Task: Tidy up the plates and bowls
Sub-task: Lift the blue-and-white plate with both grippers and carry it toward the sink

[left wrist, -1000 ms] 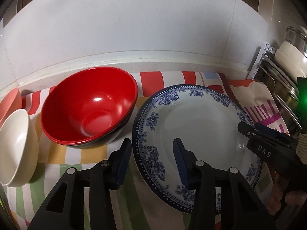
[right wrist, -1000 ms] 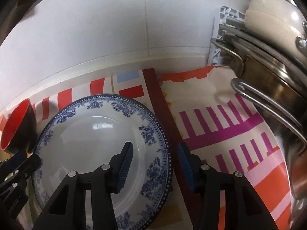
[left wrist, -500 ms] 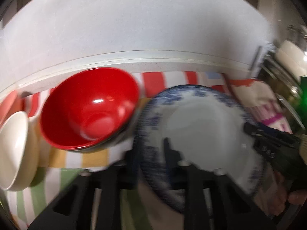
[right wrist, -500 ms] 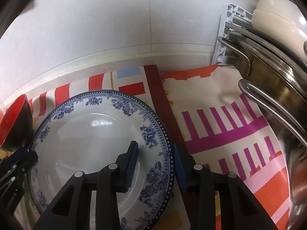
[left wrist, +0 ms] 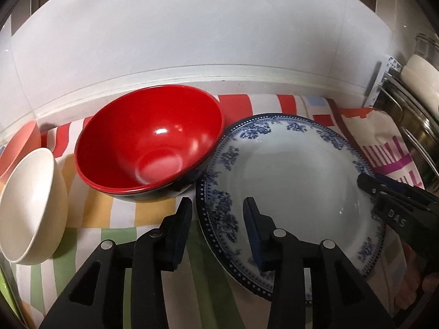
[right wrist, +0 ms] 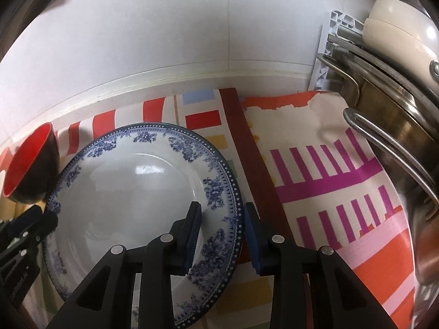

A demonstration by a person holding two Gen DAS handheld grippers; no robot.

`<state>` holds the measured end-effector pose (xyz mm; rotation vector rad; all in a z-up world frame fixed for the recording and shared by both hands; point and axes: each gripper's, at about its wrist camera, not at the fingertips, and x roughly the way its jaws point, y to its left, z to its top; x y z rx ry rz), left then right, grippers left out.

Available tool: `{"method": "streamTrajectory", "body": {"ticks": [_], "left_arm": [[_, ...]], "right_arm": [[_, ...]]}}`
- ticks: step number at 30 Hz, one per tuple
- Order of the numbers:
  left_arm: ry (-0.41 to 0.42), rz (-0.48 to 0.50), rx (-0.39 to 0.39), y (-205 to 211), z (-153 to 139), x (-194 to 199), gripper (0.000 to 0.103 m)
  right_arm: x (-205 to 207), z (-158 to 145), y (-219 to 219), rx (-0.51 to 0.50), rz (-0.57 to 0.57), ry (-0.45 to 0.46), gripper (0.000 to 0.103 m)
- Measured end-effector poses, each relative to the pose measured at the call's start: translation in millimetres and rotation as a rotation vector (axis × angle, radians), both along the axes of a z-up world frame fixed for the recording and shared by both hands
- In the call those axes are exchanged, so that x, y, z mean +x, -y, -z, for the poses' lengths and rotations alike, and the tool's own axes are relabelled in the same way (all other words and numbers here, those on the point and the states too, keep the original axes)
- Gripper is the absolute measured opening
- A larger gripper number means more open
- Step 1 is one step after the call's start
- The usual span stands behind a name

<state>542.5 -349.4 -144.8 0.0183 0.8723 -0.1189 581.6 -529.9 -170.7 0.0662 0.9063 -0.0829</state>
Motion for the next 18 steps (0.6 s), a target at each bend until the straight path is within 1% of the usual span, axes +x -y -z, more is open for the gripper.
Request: {"method": "streamTrajectory", "body": {"ticks": [2,4,7,9,14,18], "left_arm": [[-0.011,-0.006,-0.004,0,2,3,0.039],[-0.028,0.010,-0.013,2,4,5,0.039],[-0.025,0.005,-0.018,3,4,5,0.039],[-0.022,-0.004,-0.017,1,3,6,0.033],[-0.020,0.021,-0.015,4,3,5,0.033],[-0.016,0.053,-0.023,4,1,-2,0.033]], "right_arm": [[1,0,0,-0.003,-0.004,0.001,0.032],[1,-1,0,-0.004,-0.005,0.004,0.032],[1,-1,-1,-0.001,-0.006,0.006,0.033],[2,-1,-1,-0.007,-0.004,0.006,0.033],[-1,-3,-1,-0.027,0.009,0.002,0.033],[-12,-6,1,-0.033,0.033,0.001,0.033]]}}
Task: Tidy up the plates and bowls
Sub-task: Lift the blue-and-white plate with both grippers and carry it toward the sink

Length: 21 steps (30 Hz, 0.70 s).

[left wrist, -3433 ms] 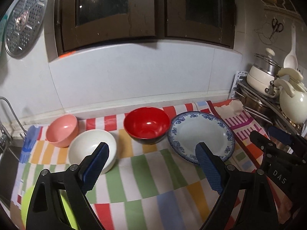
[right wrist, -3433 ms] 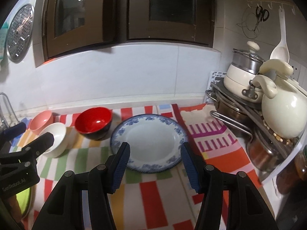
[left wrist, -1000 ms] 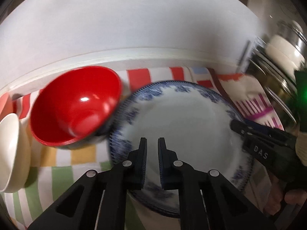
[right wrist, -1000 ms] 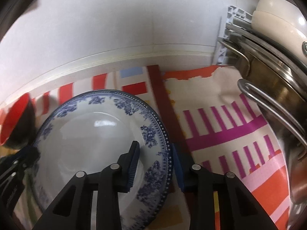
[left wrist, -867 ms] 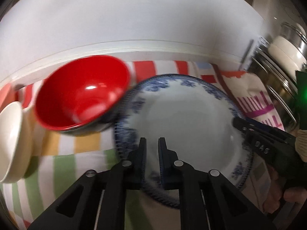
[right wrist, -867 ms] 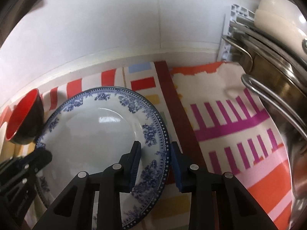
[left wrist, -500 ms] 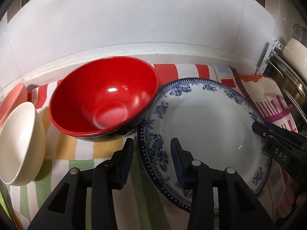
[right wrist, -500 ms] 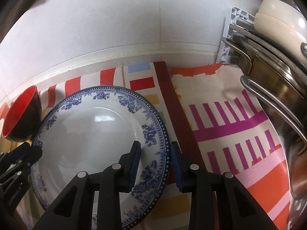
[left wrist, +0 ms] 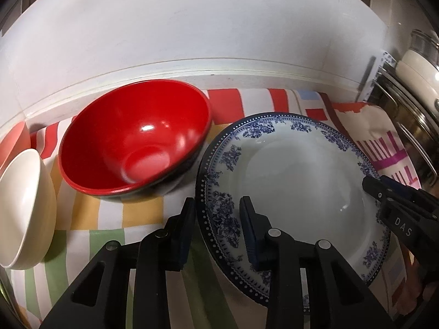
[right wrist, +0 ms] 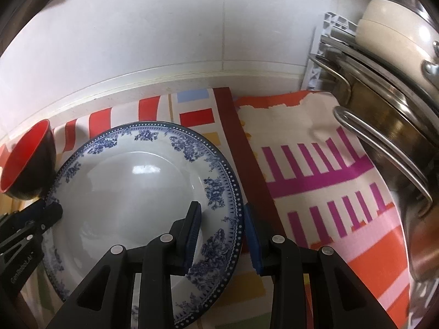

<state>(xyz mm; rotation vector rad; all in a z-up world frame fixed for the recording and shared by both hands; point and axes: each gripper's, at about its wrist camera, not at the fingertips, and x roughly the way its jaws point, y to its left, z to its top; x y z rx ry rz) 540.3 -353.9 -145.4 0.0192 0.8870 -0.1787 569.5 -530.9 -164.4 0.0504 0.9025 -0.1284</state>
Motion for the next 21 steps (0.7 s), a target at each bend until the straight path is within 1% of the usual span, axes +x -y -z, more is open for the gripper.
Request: {"method": "streamTrajectory", "body": {"ticks": [8,14,21], "left_arm": [[0.028,0.056,-0.023,-2,-12,-17,0.033],[0.048,0.074,-0.031,-12,-29,-34,0.033],[0.081,0.071,-0.040,-34,-53,-57,0.033]], "right_arm": [[-38,-20,2,-0.037,0.054,0.032,0.033],[-65,-36,1,-0.043,0.081,0.048,0.033],[-87,-62,-20,-0.043,0.094,0.072,0.033]]}}
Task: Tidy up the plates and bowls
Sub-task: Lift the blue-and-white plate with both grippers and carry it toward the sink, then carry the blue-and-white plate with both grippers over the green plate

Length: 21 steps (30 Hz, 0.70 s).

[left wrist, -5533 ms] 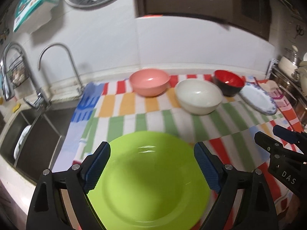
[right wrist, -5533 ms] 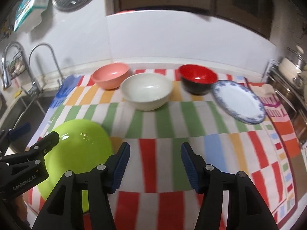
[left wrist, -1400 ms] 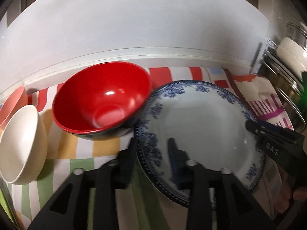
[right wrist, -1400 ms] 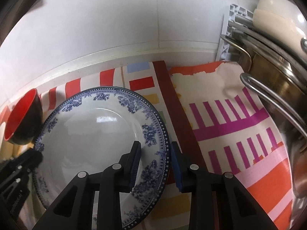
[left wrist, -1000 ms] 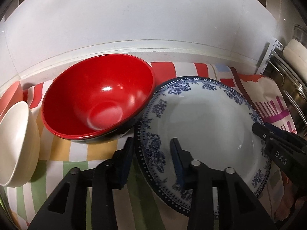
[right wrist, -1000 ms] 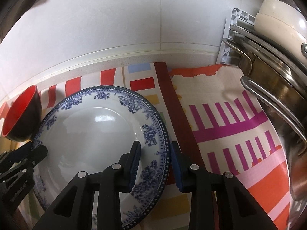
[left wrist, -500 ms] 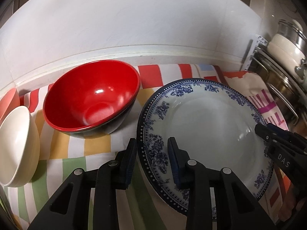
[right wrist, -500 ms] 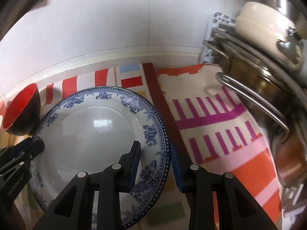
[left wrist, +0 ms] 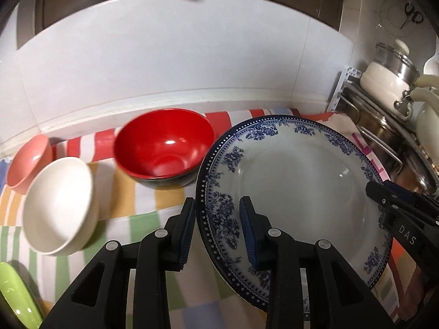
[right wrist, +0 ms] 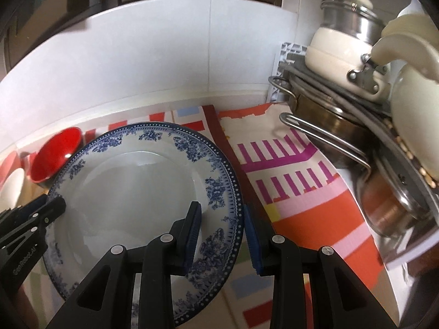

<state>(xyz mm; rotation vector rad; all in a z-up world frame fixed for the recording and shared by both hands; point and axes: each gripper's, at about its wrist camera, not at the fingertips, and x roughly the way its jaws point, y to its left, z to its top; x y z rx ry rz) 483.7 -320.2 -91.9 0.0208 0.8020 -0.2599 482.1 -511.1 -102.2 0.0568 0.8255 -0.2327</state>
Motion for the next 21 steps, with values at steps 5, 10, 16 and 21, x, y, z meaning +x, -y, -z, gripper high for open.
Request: {"method": "streamTrajectory", "body": {"ticks": [5,10,16,21], "left_arm": [[0.024,-0.014,-0.010,-24,-16,-20,0.033],[0.055,-0.037,-0.009,-46,-31,-40,0.033],[0.088,-0.065,-0.009,-74,-44,-62,0.032],[0.103,-0.091,-0.008,-98,-50,-75,0.032]], "right_arm": [[-17,-20,-22,-0.013,-0.012,0.024,0.033],[-31,-34,-43,-0.011,-0.026,0.044,0.032],[-48,-49,-69,0.004,-0.046,0.067,0.033],[-58,-57,-95,0.006,-0.069,0.077,0.033]]}}
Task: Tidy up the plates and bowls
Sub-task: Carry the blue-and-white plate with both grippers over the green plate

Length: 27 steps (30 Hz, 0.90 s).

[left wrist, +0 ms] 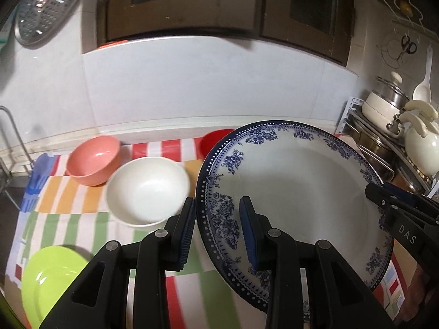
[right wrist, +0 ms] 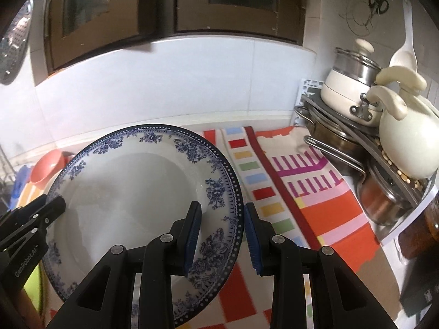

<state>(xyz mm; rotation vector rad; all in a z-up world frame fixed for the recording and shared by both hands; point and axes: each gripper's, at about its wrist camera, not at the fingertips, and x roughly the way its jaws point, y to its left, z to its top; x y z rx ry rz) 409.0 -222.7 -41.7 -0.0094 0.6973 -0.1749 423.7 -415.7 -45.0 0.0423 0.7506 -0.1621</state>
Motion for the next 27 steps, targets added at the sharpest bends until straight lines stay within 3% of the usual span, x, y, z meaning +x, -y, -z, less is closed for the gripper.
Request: {"method": "streamTrajectory", "body": {"ticks": [27], "left_arm": [[0.032,-0.234,-0.008,-181,-7,-78,0.032]], "right_arm": [[-41,-18,-177,0.013,-0.211,0.028,0.032]]}}
